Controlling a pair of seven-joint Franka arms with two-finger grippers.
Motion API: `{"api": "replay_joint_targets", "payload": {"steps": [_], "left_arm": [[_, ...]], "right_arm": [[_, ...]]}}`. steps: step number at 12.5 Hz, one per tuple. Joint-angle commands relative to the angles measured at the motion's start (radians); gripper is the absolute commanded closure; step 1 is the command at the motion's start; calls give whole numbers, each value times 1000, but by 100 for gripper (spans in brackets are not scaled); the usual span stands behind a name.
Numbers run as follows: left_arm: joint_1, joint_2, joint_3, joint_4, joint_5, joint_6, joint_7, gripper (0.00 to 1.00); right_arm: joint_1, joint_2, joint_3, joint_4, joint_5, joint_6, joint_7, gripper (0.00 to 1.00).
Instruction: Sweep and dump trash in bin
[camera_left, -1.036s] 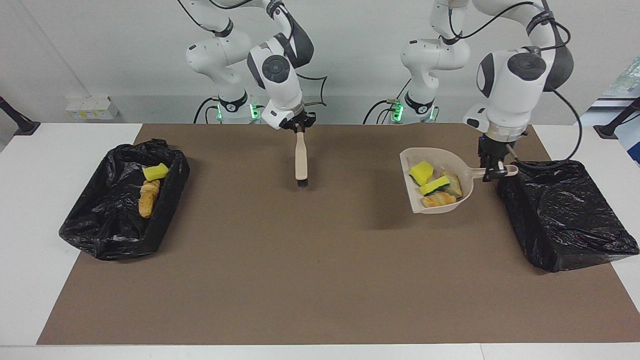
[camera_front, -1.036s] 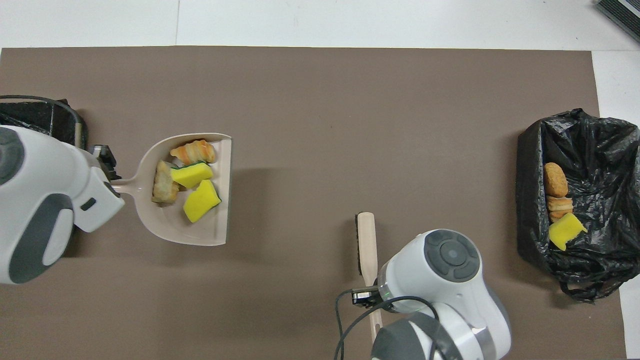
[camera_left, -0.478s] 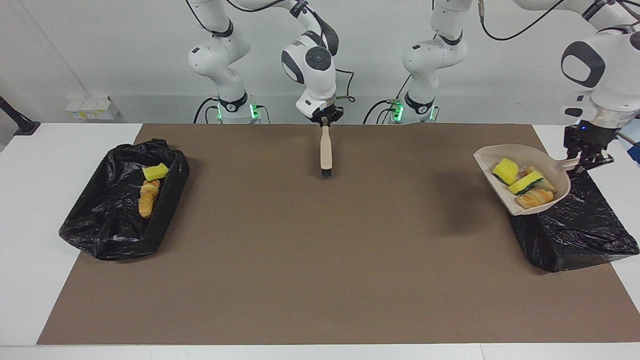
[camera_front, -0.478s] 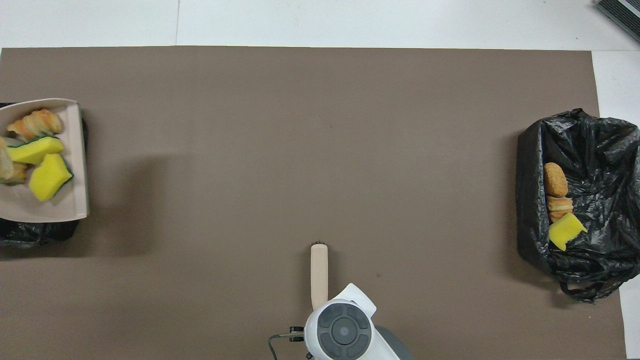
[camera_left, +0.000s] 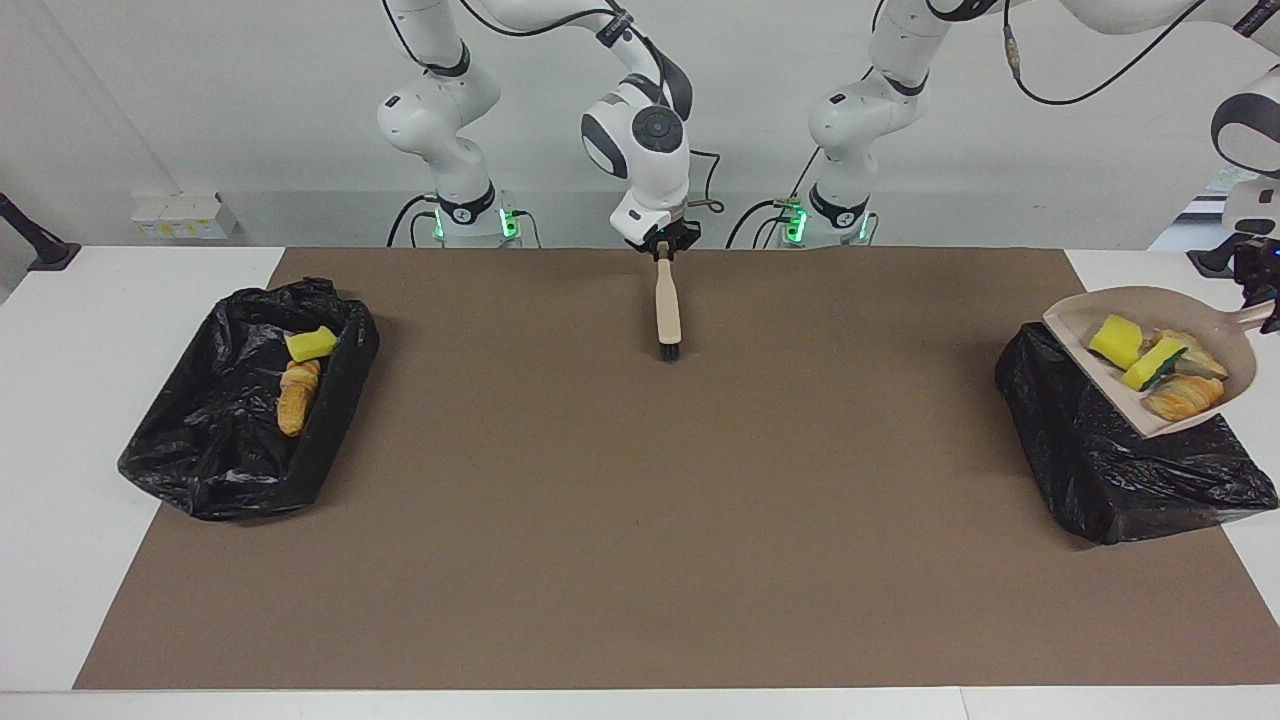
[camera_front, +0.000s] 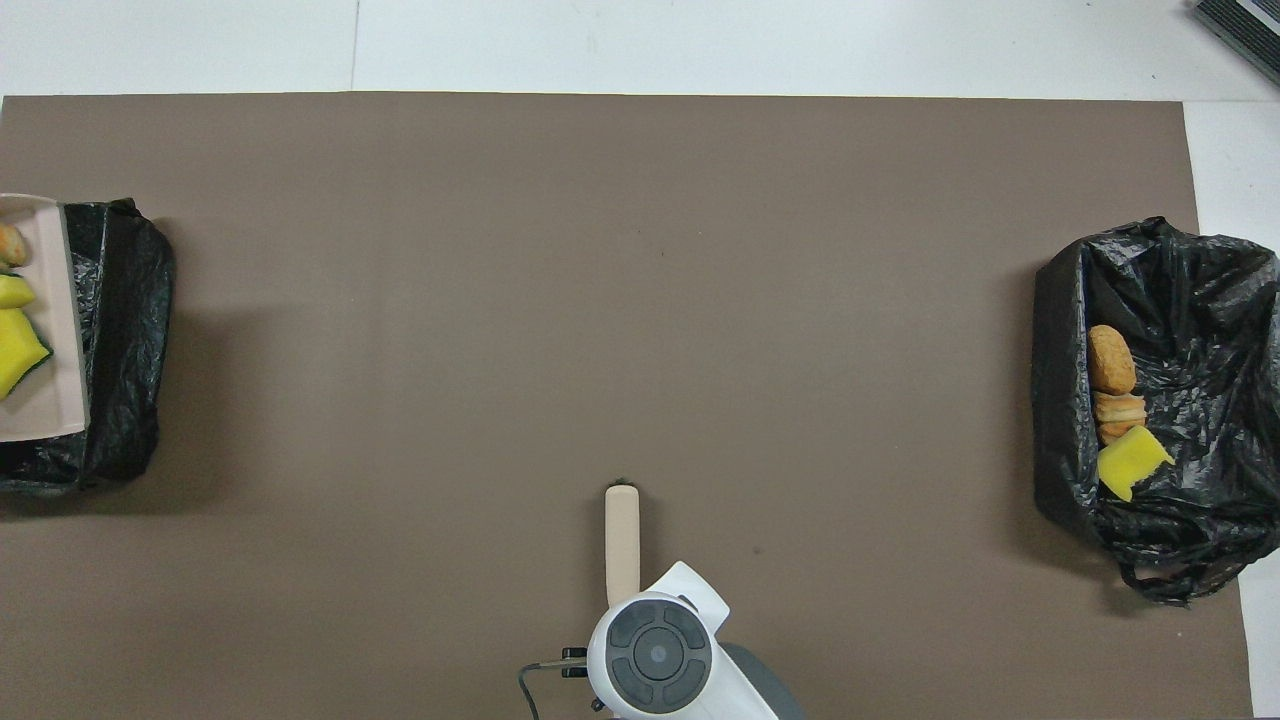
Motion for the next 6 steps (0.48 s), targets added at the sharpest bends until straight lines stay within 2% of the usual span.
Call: {"api": "replay_joint_targets", "payload": {"steps": [1,3,6], "left_arm": [[14,100,-9,142,109,5,2,100],[15,126,-8,158,150,19,-29,100],[8,146,-9,149,324,30,-183,100]], "right_arm": [[-7,11,0,22,-28,-26,-29,1],[-37,7,-8,72,-33,-101,-61,0],[-184,-1,-10,207,-34,-285,-177,0]]}}
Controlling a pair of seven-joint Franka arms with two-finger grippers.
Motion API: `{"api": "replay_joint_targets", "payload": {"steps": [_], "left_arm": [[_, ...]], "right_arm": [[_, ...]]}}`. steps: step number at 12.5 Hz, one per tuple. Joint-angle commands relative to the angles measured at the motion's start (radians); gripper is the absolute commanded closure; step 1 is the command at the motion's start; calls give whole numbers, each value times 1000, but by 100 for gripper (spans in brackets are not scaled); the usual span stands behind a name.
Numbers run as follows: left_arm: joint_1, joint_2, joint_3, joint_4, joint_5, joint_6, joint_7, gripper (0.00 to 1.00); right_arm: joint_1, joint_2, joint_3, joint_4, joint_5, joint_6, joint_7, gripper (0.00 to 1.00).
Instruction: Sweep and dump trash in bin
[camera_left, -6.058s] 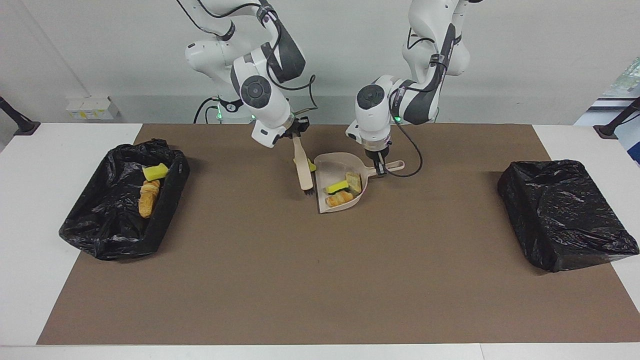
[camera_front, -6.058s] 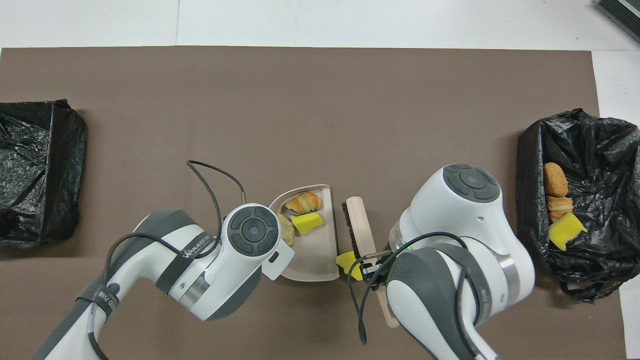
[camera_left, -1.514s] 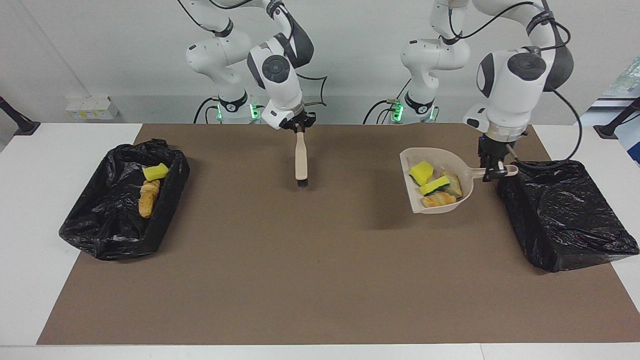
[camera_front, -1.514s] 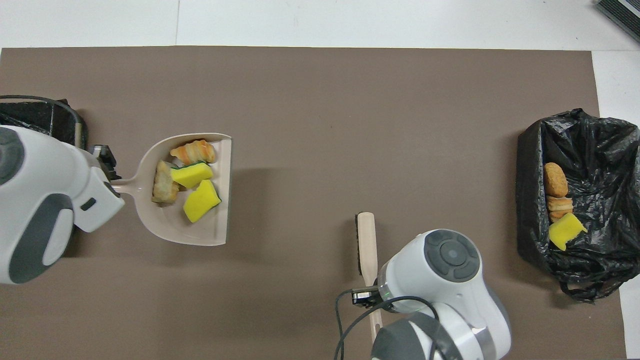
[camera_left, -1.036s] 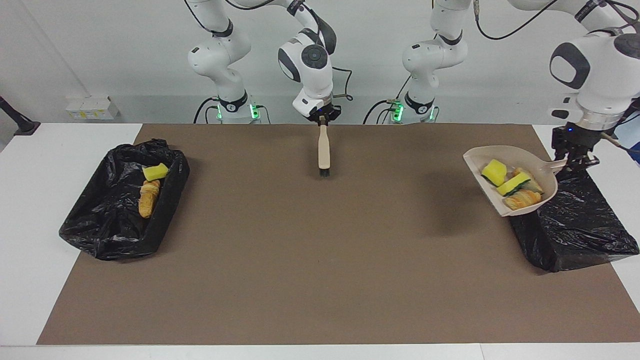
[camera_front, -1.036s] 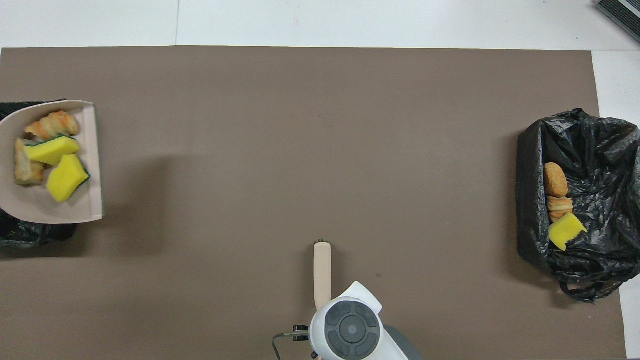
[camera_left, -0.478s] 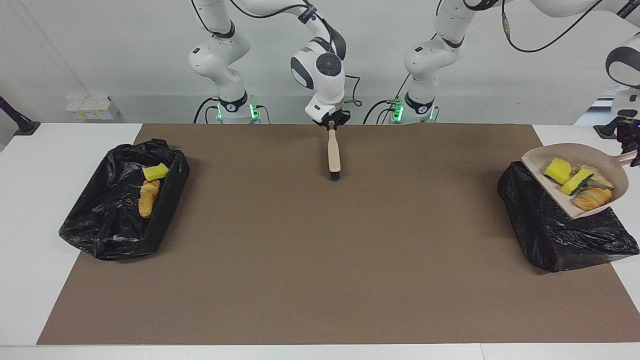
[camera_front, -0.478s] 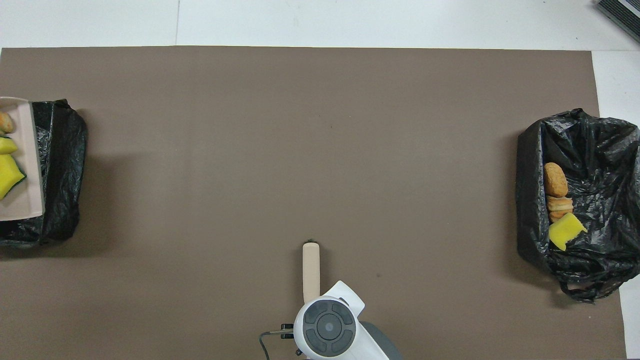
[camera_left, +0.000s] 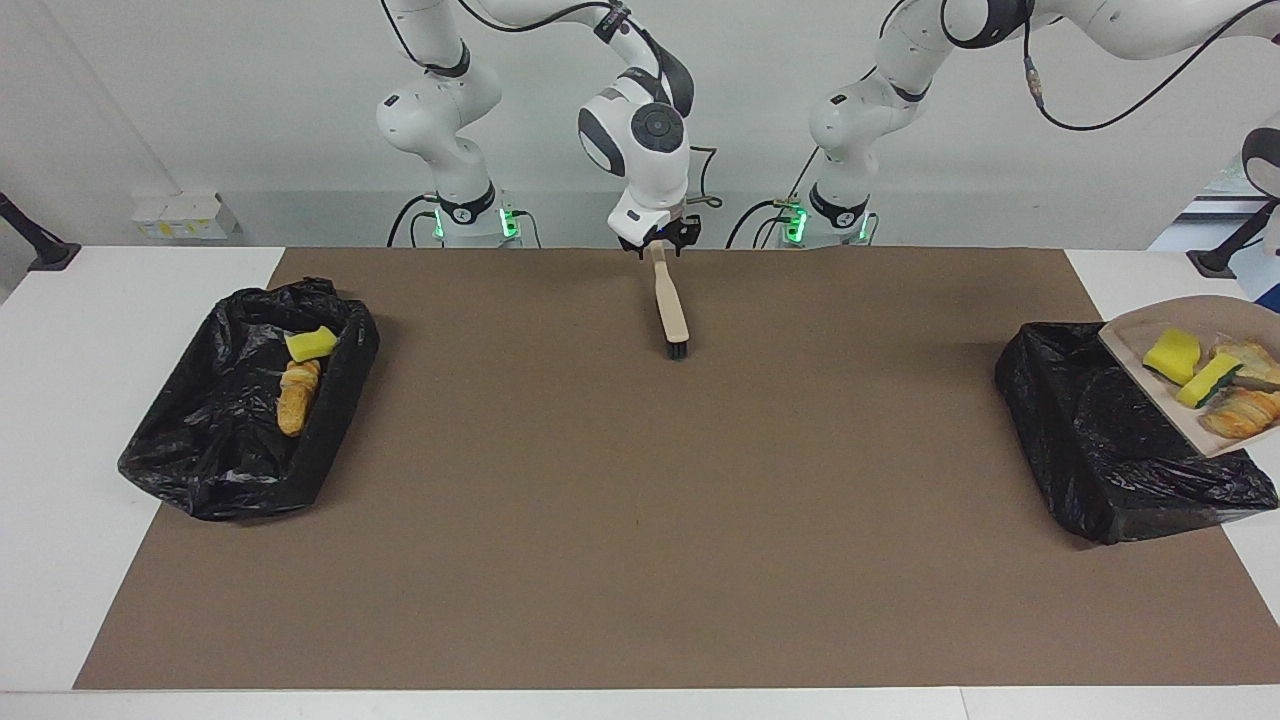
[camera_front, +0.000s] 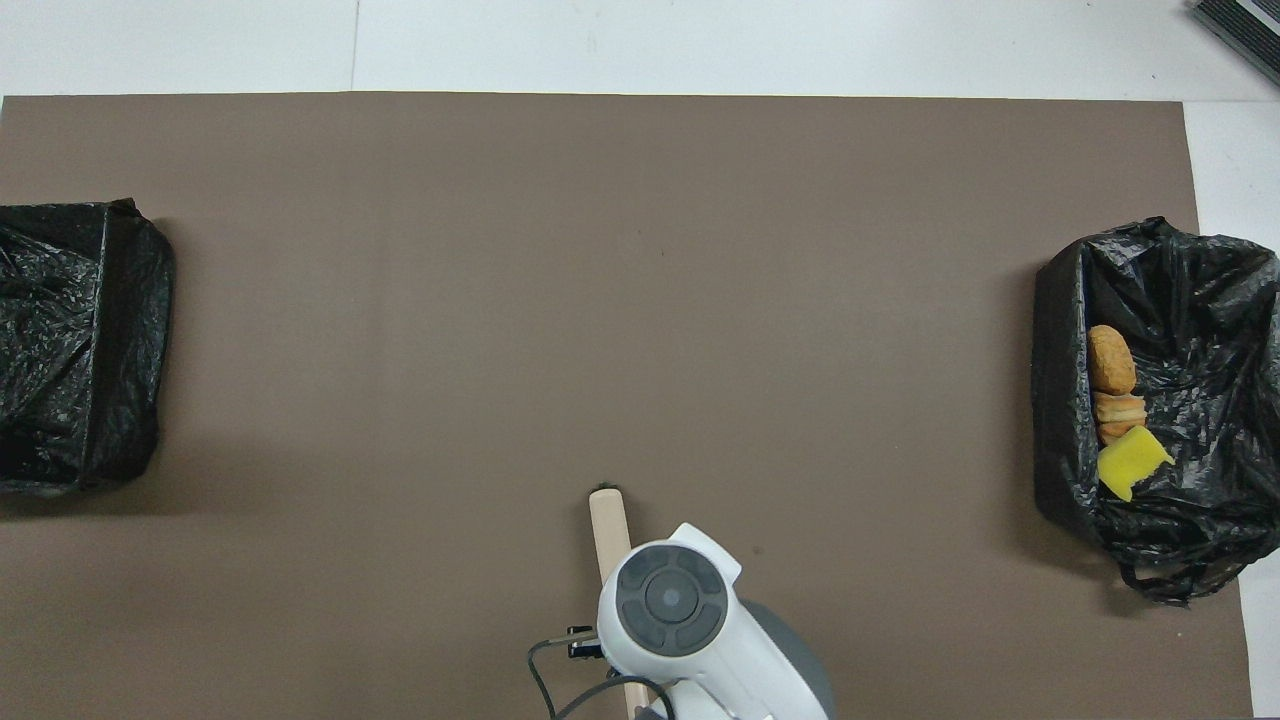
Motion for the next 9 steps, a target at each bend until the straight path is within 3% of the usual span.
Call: {"api": "replay_joint_targets", "payload": {"steps": [1,3,9], "left_arm": [[0,30,-6,24,107,10,-106,100],[-3,11,-6,-37,199,9,-120,100],[-35,4,-4,-26,319,-73,-126,100]], "right_arm": [[-138,1,0,125,-24,-144,-117,0],[-236,9,1,215,-76,-227,-220,0],[-515,18,1,360,-165,-316,-551,0]]}}
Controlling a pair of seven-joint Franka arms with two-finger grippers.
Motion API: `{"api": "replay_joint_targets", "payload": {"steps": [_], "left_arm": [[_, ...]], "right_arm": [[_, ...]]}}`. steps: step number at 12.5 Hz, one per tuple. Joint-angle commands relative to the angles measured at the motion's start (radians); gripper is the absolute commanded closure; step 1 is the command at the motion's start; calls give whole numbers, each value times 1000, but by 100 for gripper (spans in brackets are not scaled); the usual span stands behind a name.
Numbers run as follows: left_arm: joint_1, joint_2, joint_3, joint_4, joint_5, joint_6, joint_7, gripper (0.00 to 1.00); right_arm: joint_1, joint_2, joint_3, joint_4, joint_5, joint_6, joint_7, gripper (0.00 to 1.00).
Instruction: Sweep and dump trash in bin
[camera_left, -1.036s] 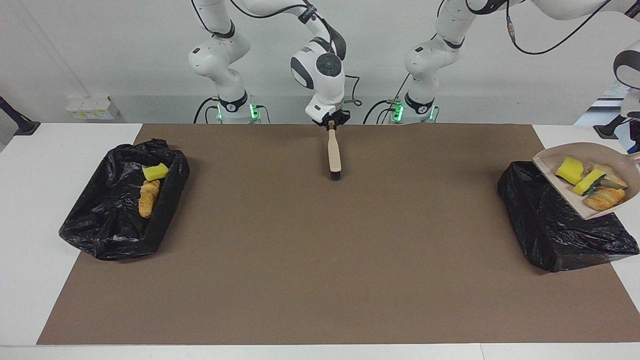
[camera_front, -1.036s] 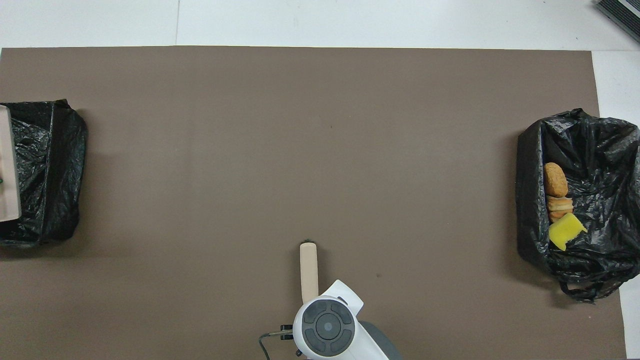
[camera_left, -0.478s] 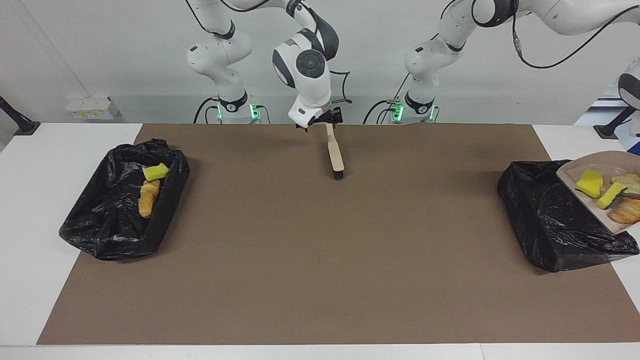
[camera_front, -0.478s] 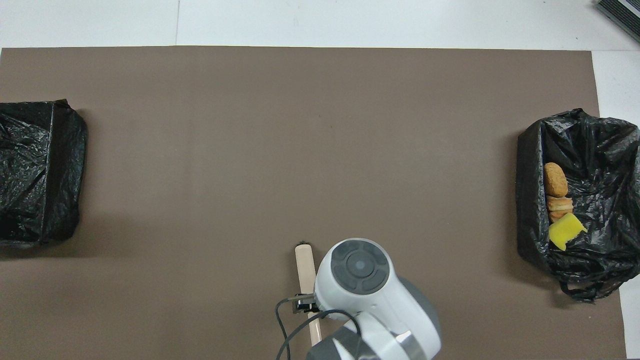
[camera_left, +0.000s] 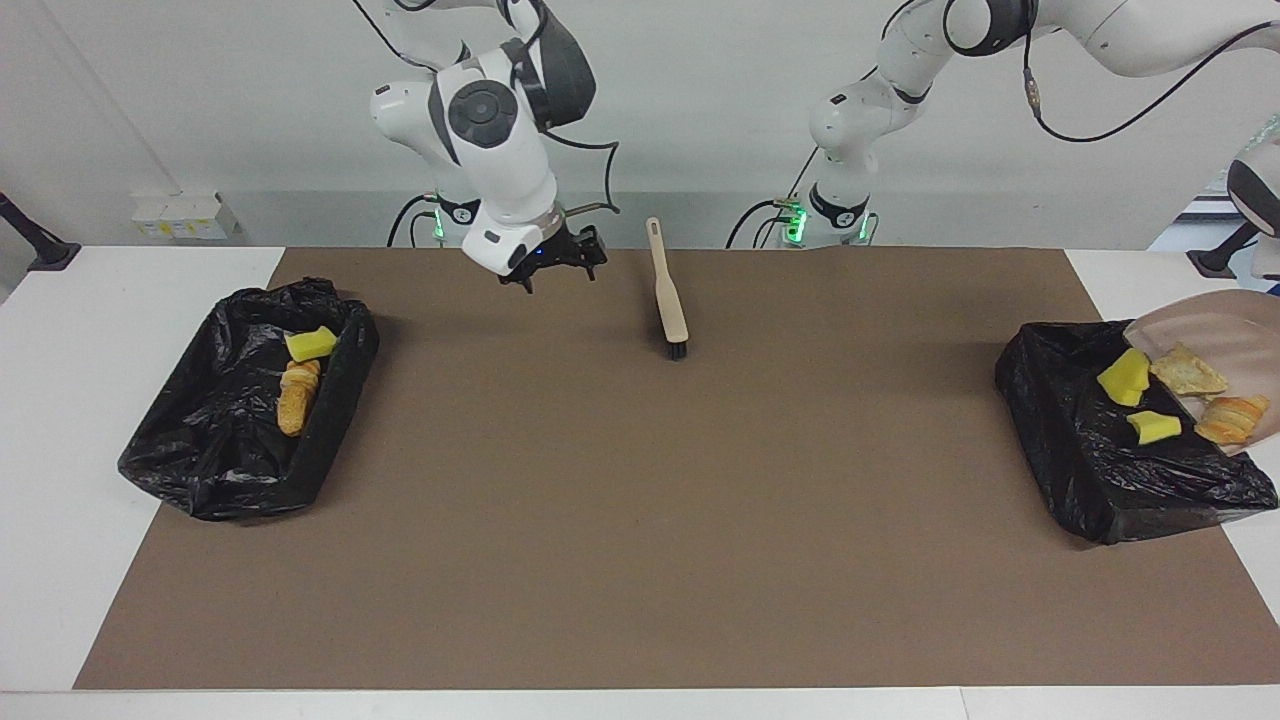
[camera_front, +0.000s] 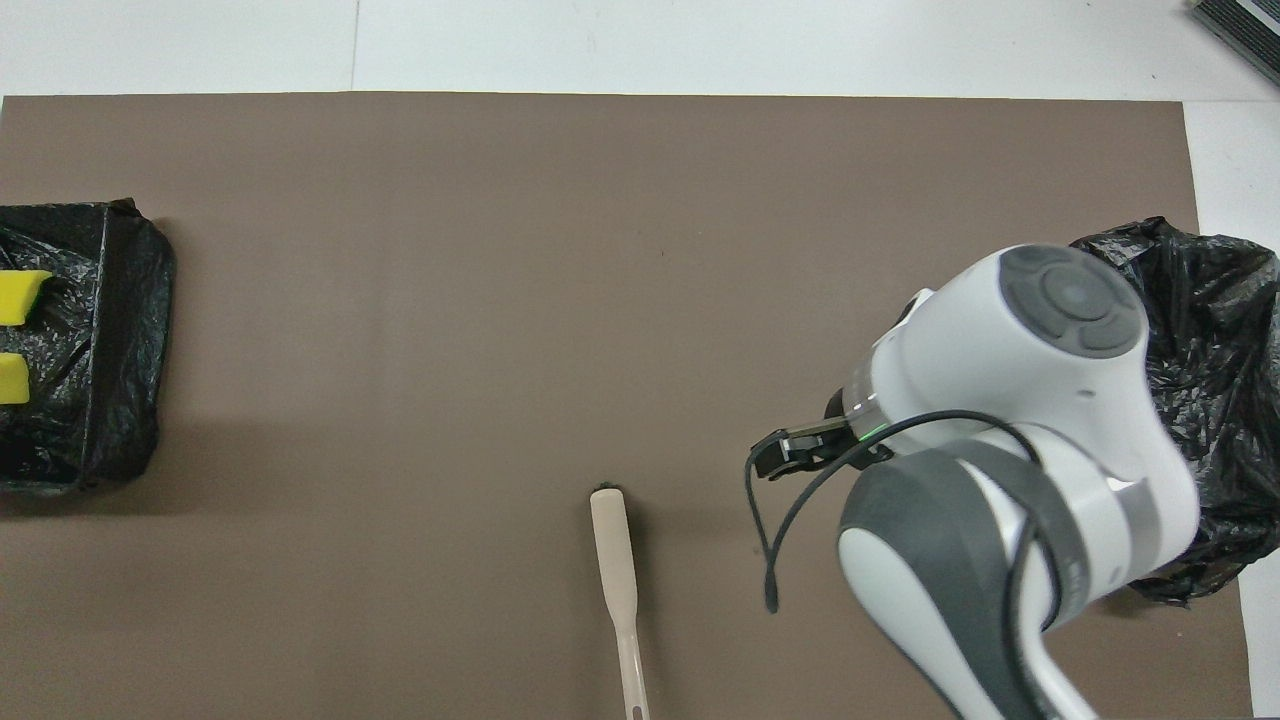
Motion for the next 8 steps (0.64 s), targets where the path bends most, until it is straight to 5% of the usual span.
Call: {"api": "replay_joint_targets", "payload": {"steps": [1,8], "left_arm": [[-30,-18,3,8,60,-42,-21,100],[-68,-124,-11,-23,77,-113,17,100]], "right_arm": [[-89,20,15,87,-91,-55,-123,0],[-287,18,7,210,-229,-121,-299,0]]}}
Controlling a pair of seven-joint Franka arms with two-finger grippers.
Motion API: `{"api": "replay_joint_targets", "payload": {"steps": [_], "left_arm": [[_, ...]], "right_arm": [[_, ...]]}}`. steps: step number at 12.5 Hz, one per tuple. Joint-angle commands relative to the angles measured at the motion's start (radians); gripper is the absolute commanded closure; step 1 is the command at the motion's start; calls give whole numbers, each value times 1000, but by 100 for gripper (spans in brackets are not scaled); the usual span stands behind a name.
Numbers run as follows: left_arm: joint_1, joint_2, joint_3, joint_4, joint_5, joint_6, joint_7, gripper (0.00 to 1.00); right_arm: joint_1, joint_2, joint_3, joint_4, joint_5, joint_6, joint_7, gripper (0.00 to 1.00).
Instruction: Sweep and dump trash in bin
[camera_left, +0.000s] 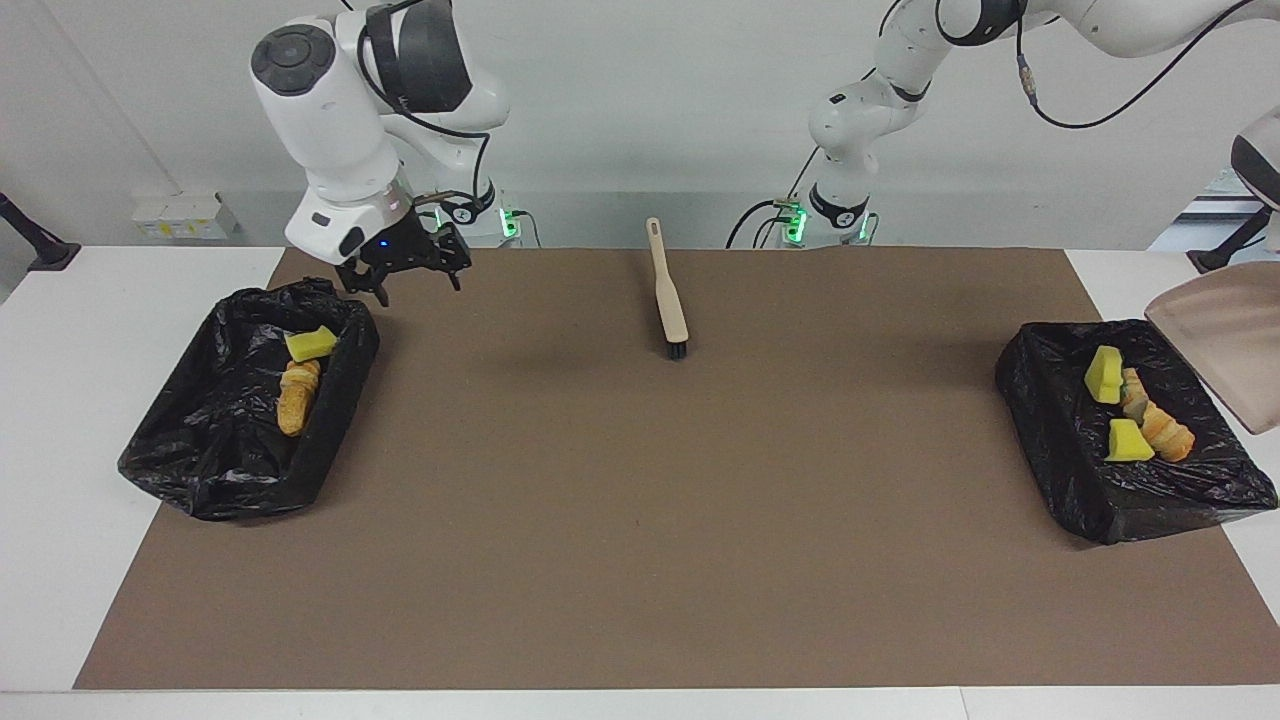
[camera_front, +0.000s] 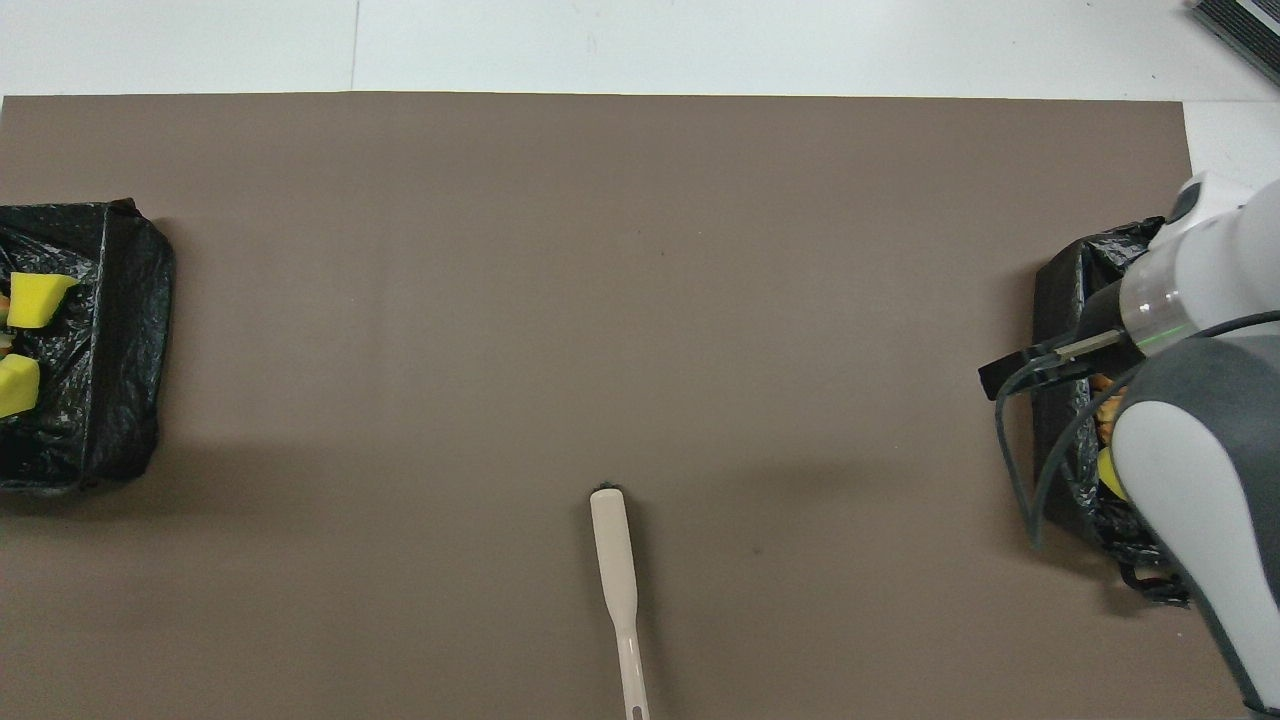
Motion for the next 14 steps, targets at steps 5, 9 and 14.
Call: {"api": "replay_joint_targets", "payload": {"steps": [5,9,14], "left_arm": [[-228,-123,0,-204,-126,-105,0,100],[-433,-151,0,-332,-298,-229,-405,100],[-683,-114,0,-392,-562,-260,-907,100]], "right_arm": [[-176,19,8,35,-39,-5,-23,0],[-187,19,8,38,-34,-16,-11,0],[-108,28,-78,66,-16,-23,31,0]]}}
